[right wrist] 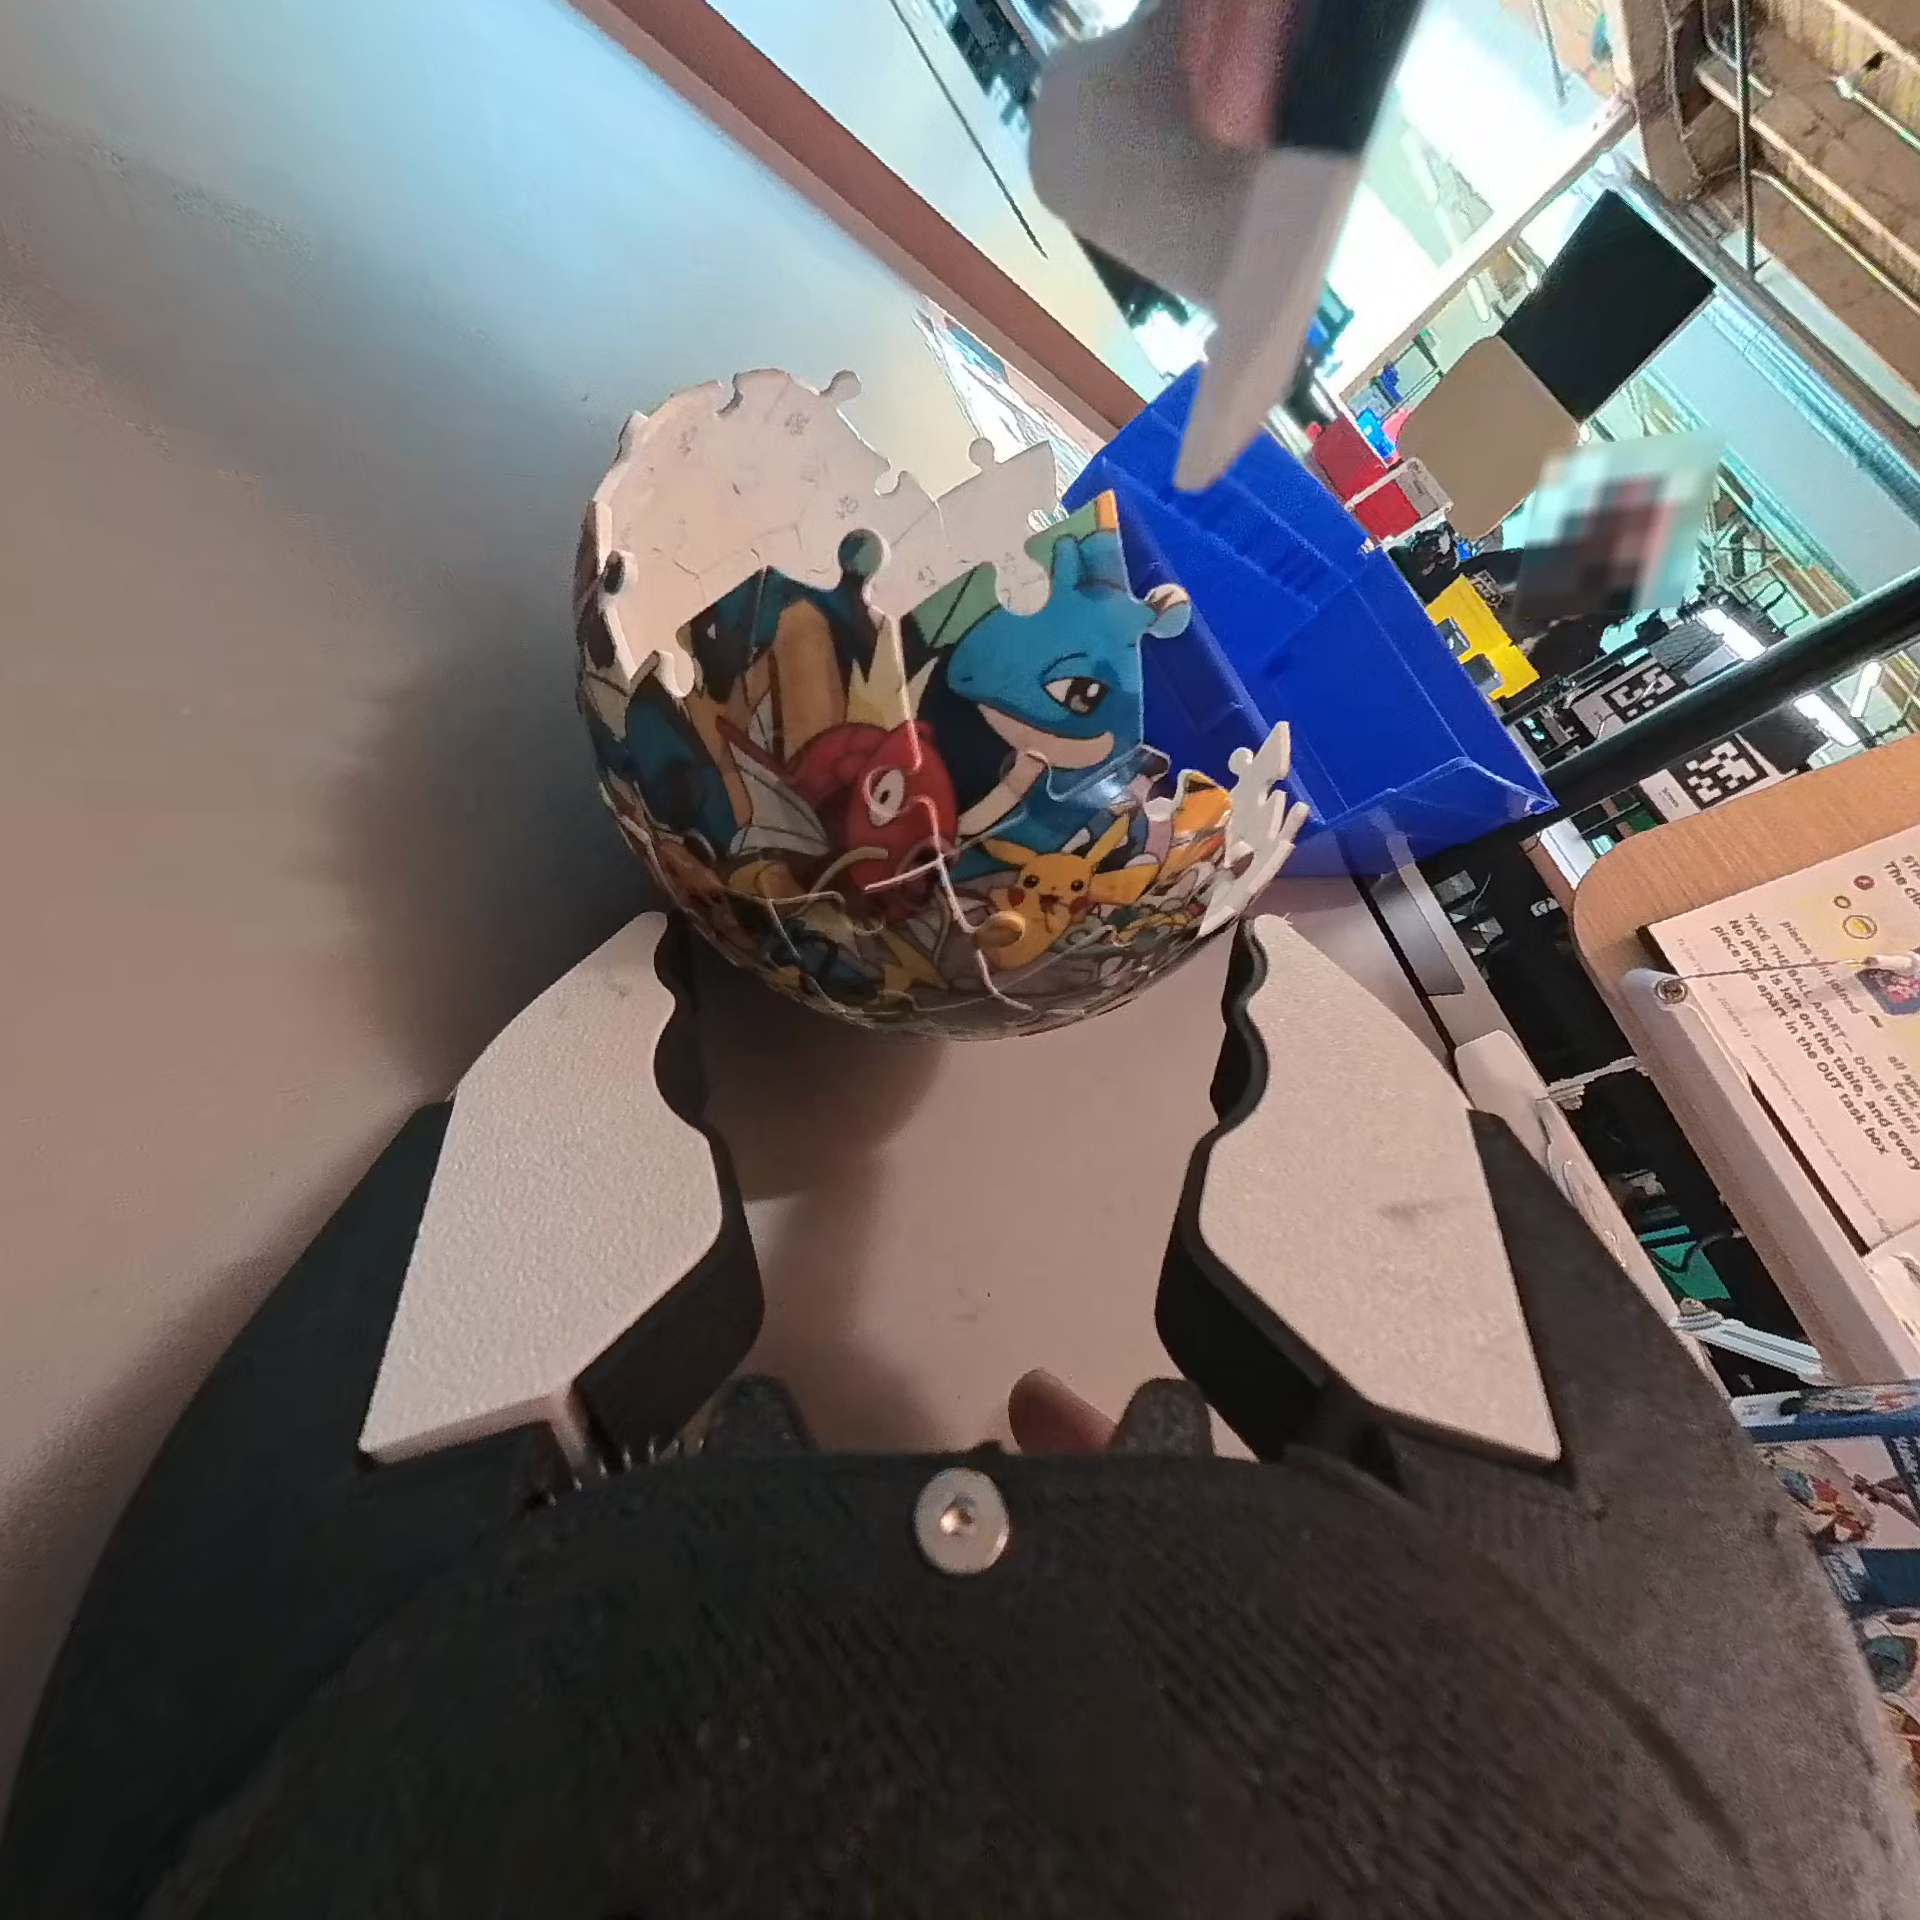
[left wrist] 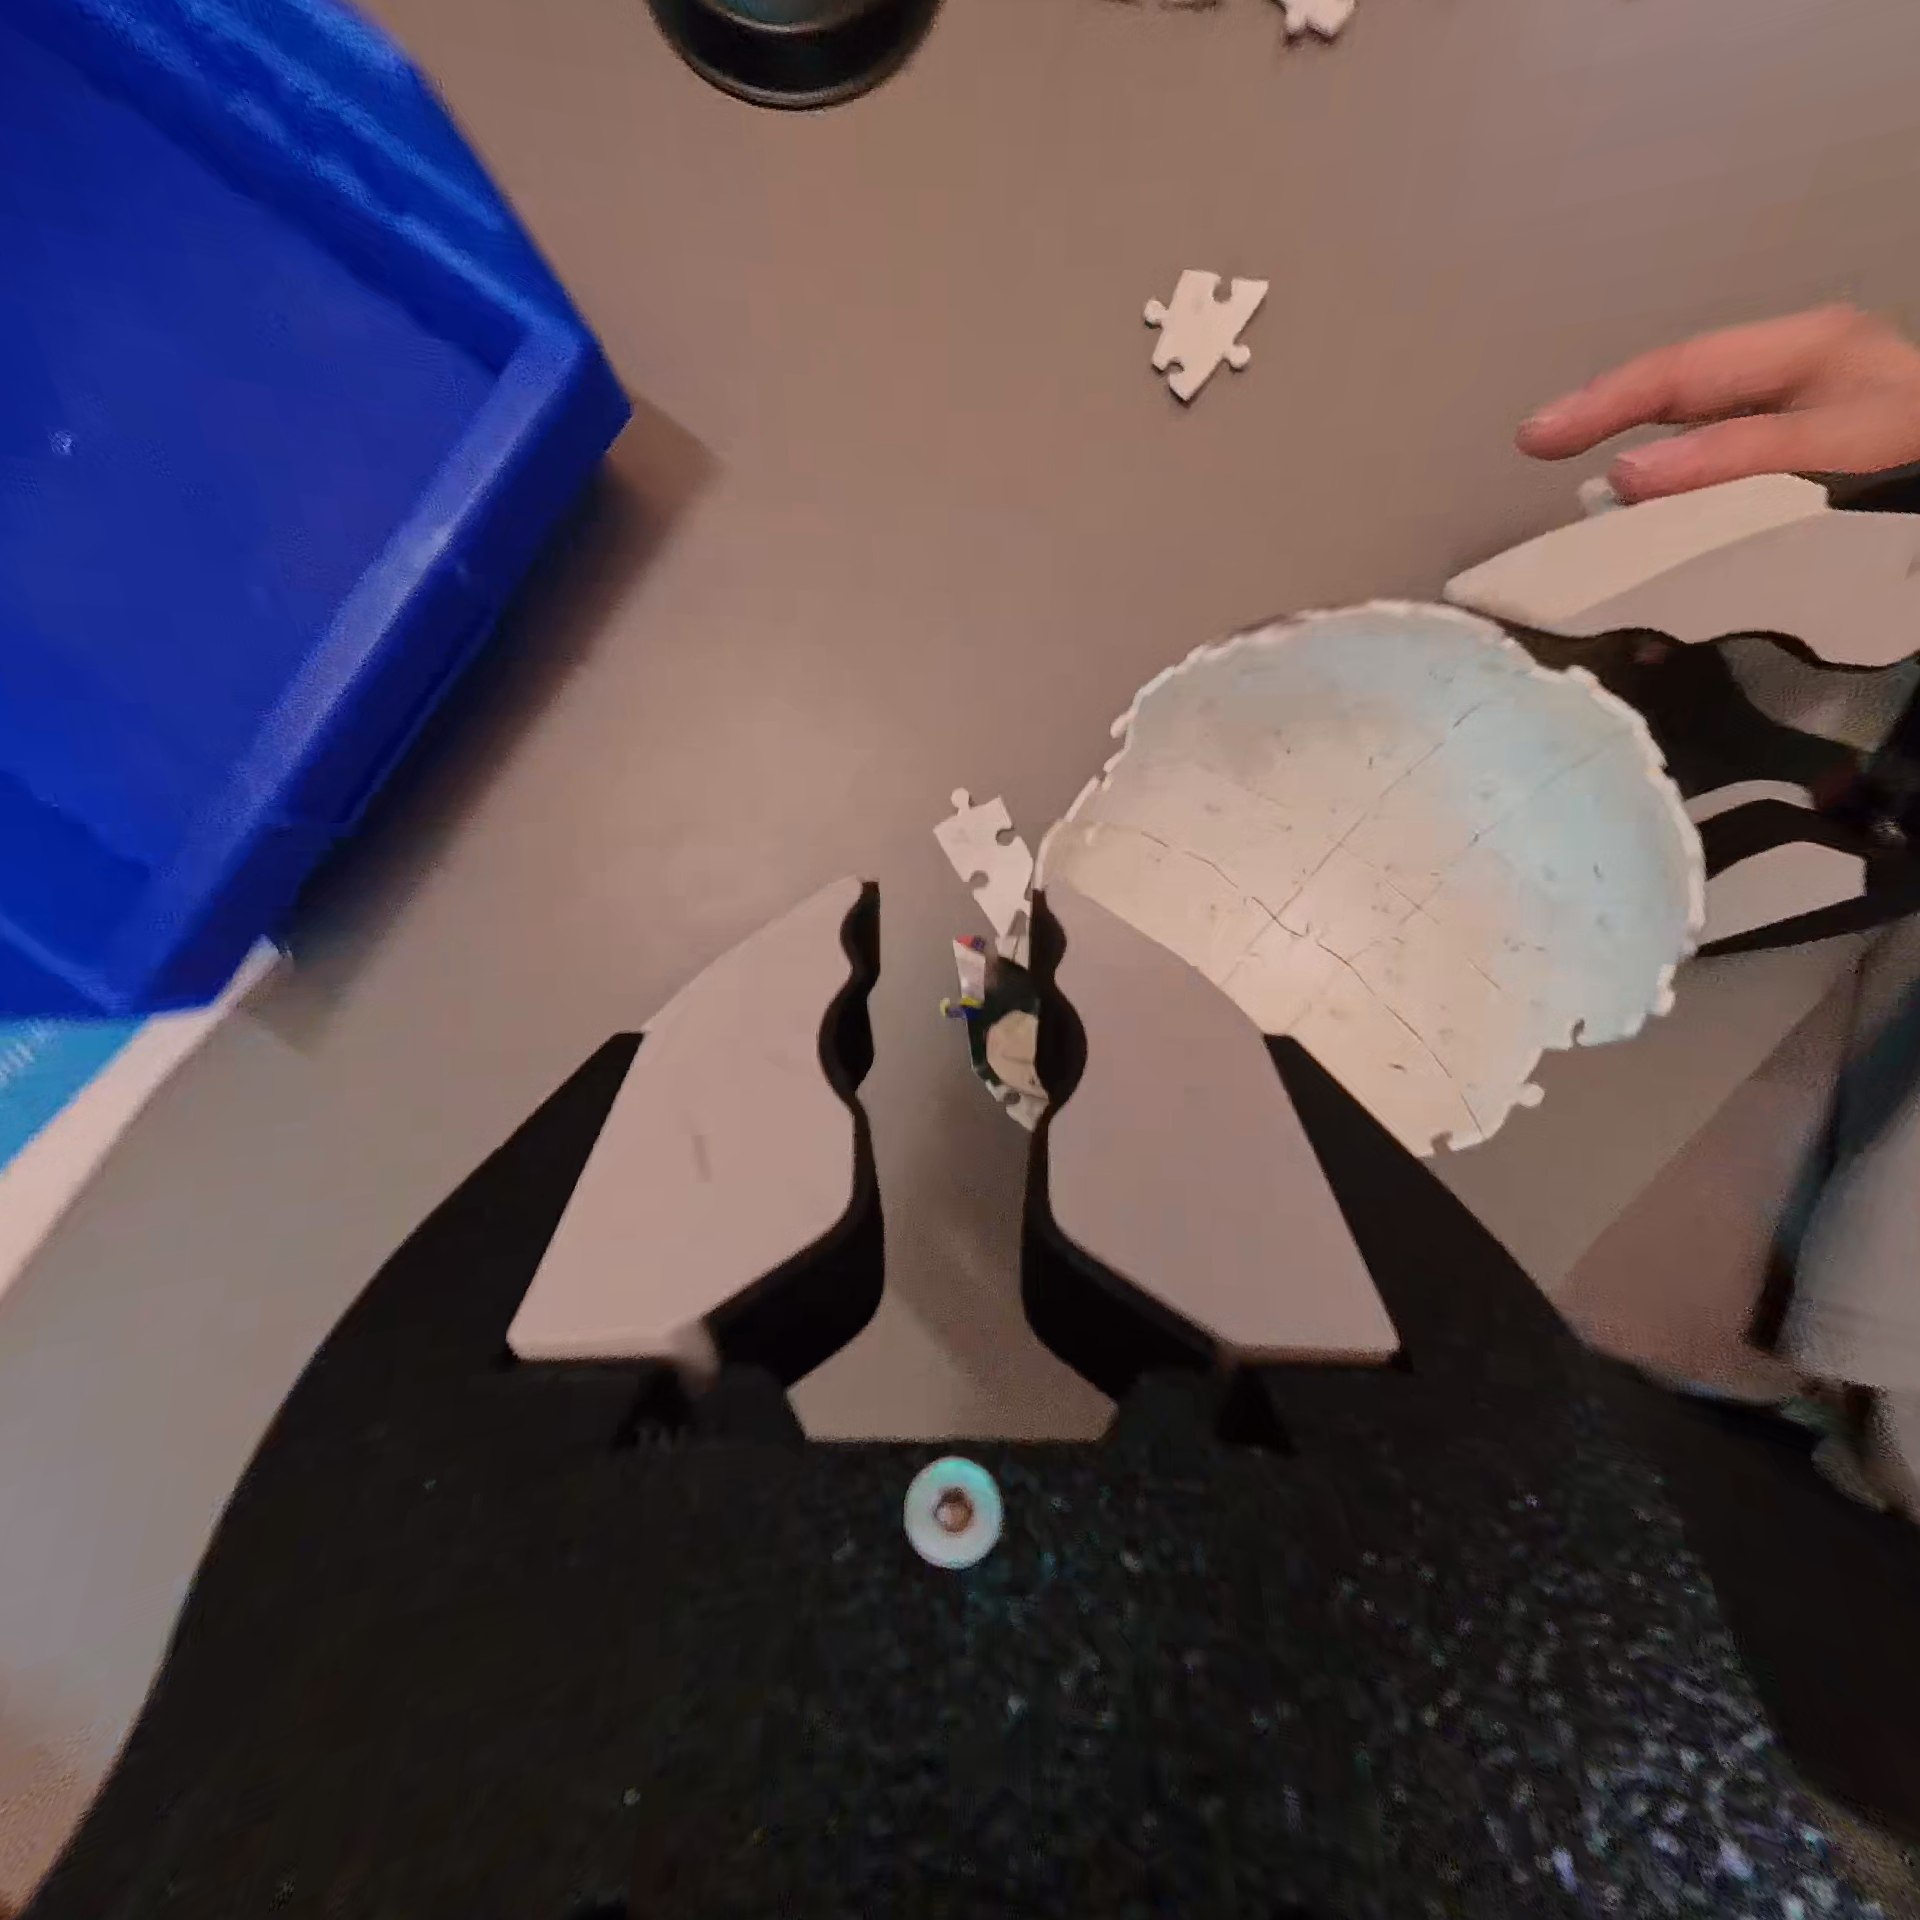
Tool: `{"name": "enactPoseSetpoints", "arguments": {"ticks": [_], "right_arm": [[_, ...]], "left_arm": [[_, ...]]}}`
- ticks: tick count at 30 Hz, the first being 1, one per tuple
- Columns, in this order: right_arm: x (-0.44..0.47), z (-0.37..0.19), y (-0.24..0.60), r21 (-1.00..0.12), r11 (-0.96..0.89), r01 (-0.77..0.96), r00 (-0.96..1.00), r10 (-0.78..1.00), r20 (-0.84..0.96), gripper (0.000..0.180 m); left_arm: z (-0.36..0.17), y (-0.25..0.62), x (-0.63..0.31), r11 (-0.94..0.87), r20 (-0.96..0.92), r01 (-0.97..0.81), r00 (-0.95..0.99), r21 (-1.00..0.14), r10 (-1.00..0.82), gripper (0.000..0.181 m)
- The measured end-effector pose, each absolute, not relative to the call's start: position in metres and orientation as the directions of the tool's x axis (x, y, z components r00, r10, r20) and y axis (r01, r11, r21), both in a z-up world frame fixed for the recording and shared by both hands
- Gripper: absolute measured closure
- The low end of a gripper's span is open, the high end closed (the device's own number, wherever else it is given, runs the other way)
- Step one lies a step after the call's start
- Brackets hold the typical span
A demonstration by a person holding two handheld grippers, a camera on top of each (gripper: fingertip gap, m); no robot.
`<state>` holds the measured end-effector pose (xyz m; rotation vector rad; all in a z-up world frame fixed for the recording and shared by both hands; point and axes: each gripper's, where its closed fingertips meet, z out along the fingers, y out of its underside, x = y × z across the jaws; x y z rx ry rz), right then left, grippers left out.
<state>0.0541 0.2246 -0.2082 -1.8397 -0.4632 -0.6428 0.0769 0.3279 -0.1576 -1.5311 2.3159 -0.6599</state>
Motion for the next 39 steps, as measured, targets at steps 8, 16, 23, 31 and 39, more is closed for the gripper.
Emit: {"name": "enactPoseSetpoints", "arguments": {"ticks": [8,16,23,31,39], "right_arm": [[0.053,-0.207,0.224,-0.716,-0.317,0.622,0.759,0.017,0.651,0.083],[0.047,-0.203,0.222,-0.694,-0.217,0.687,0.719,0.062,0.692,0.078],[0.048,-0.200,0.219,-0.678,-0.160,0.717,0.694,0.079,0.715,0.075],[0.053,-0.195,0.189,-0.517,-0.163,0.840,0.529,0.033,0.848,0.070],[0.065,-0.197,0.164,-0.526,-0.178,0.831,0.537,0.010,0.844,0.077]], "left_arm": [[-0.207,0.317,-0.003,0.233,0.128,-0.747,-0.391,-0.622,-0.912,0.135],[-0.241,0.283,0.004,0.450,-0.095,-0.586,-0.535,-0.674,-0.839,0.101],[-0.243,0.271,0.016,0.496,-0.158,-0.447,-0.603,-0.745,-0.782,0.098],[-0.227,0.229,0.035,0.493,-0.152,-0.318,-0.698,-0.810,-0.700,0.100],[-0.239,0.209,0.068,0.580,-0.196,-0.347,-0.711,-0.737,-0.675,0.102]]}}
